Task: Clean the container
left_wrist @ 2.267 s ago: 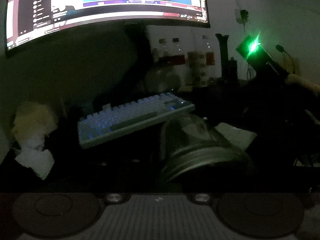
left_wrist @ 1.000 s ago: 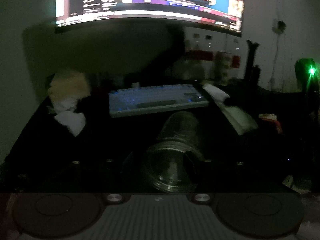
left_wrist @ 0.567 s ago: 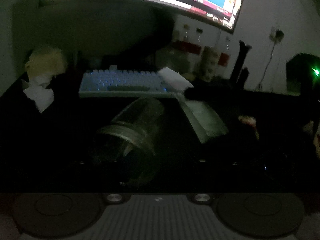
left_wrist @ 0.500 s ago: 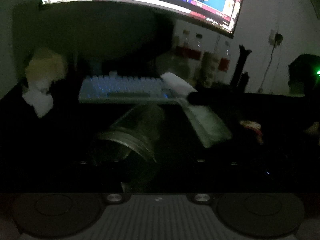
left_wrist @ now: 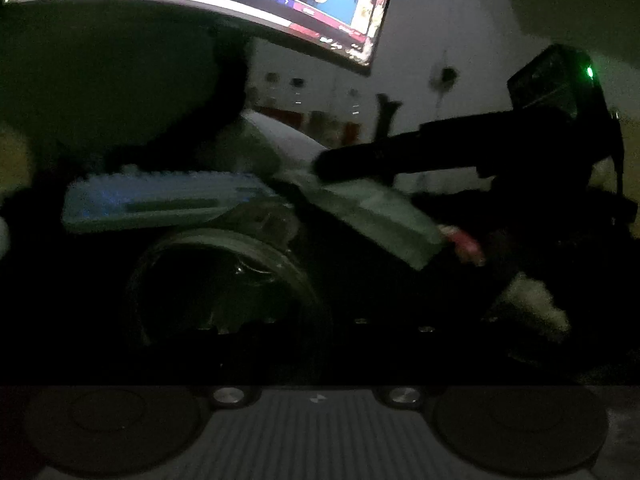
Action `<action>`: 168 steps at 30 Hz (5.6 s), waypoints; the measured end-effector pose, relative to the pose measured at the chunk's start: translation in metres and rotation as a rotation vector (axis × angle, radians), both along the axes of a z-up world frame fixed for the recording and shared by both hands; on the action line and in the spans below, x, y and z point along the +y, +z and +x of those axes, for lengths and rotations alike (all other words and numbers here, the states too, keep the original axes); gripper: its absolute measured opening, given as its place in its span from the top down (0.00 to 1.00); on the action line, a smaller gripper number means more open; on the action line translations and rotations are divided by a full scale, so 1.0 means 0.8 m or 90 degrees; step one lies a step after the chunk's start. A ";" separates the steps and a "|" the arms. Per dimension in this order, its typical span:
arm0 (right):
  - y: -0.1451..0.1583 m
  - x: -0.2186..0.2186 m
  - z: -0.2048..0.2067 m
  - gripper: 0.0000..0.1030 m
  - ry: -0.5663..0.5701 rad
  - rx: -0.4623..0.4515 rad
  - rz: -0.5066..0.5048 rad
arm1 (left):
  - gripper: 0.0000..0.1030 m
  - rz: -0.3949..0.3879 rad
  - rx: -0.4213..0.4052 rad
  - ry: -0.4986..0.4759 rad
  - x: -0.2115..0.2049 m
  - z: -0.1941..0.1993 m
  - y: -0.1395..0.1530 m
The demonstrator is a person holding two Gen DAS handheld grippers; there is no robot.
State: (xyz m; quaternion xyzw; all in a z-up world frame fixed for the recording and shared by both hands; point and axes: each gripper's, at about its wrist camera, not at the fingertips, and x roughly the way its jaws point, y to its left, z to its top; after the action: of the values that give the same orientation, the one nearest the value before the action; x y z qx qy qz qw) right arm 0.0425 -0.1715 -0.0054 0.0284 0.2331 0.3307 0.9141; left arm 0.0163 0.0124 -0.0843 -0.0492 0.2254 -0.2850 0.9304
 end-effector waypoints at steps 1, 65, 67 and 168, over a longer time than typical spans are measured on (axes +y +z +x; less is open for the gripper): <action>0.001 0.008 -0.002 0.92 0.015 -0.003 -0.005 | 0.91 -0.004 0.000 -0.008 0.000 0.002 -0.001; -0.018 0.066 0.038 0.90 0.043 0.007 -0.073 | 0.29 0.067 0.052 0.218 -0.052 0.059 -0.001; -0.019 0.065 0.040 0.90 0.040 0.004 -0.074 | 0.29 0.065 0.051 0.218 -0.052 0.060 -0.001; -0.030 0.073 0.072 0.90 -0.066 -0.007 -0.124 | 0.54 0.034 0.036 0.245 -0.038 0.104 -0.006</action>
State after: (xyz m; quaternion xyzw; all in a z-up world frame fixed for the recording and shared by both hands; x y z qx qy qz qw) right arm 0.0999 -0.1130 -0.0296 -0.0505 0.2573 0.2585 0.9297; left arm 0.0996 -0.0179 -0.0894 -0.0750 0.2451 -0.0944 0.9620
